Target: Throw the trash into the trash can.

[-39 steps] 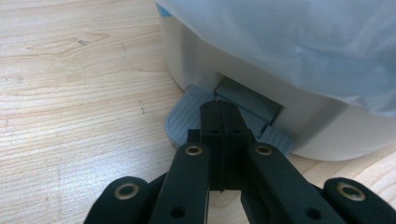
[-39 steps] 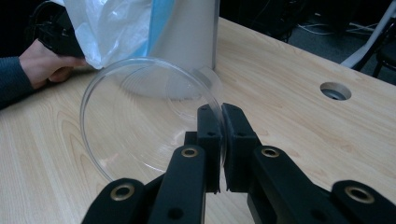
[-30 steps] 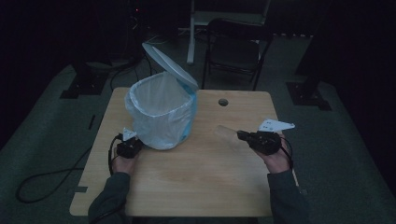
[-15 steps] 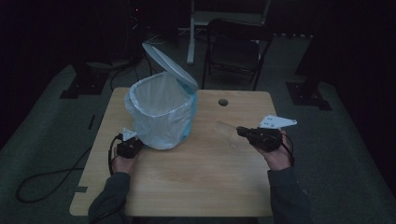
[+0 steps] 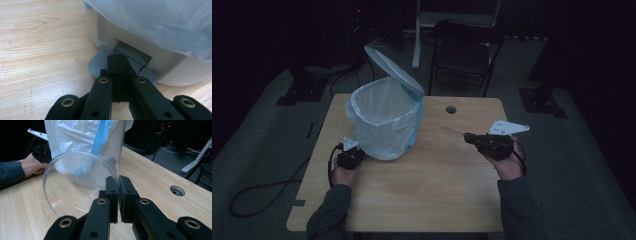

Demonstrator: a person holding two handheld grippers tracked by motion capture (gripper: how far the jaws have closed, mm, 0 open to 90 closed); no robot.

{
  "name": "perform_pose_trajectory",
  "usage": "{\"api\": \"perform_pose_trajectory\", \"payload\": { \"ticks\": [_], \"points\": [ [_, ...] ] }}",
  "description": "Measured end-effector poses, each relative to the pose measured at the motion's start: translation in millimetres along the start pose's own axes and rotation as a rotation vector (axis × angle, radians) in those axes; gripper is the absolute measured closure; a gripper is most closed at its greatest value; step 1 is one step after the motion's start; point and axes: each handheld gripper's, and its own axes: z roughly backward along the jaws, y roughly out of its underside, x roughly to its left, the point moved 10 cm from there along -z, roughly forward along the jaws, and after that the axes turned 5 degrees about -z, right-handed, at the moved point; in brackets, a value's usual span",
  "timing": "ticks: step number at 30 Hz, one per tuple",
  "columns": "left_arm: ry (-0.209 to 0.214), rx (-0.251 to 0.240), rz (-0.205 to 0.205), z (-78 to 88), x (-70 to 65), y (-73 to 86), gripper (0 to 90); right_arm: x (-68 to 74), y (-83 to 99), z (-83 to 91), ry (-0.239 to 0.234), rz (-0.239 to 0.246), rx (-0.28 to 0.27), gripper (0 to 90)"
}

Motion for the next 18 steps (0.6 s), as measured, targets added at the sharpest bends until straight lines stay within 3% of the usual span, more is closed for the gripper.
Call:
{"api": "perform_pose_trajectory", "payload": {
  "ticks": [18],
  "points": [
    [-0.001, 0.001, 0.0, 0.0, 0.0, 0.1, 90.0, 8.9, -14.6, -3.1, -0.015, 0.027, -0.014, 86.7]
  ]
}}
